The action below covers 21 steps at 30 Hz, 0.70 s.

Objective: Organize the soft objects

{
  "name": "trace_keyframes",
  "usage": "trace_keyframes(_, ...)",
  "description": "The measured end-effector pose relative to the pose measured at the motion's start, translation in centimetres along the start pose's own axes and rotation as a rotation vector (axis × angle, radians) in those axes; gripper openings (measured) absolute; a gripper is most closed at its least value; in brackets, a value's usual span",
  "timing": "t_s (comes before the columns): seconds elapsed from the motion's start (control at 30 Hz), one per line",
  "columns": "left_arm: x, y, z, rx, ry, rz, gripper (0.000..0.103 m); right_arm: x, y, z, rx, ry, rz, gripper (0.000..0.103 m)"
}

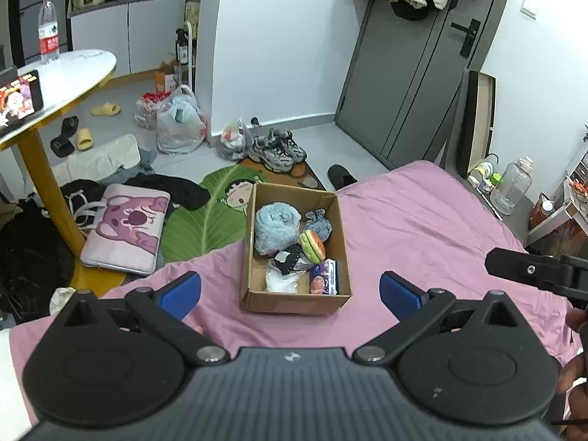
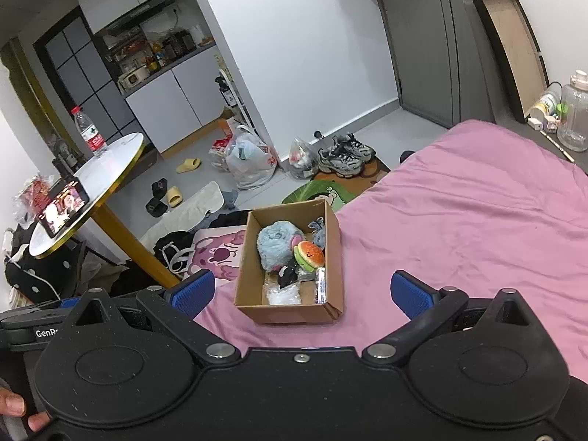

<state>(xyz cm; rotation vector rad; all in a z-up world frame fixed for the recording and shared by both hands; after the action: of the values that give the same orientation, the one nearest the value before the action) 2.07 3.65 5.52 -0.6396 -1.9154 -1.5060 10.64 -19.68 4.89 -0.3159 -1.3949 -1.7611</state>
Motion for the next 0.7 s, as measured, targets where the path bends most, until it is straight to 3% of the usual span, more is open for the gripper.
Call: trace_keyframes(0.7,6.0,-4.5,-2.0,-0.104,-0.019,-0.059,0.103,6.0,-4.2,1.3,0.016,0.008,-0.069,0.103)
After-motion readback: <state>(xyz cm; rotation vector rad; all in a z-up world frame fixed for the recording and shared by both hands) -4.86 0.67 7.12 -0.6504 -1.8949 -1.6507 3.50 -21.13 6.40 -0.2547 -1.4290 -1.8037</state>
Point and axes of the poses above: each gripper's, at about its wrist camera, not at the fingertips, and x roughly against the way its jaws point, z to its left, y to its top, the point moved 1 cm from there along -x, roughly the way its jaws point
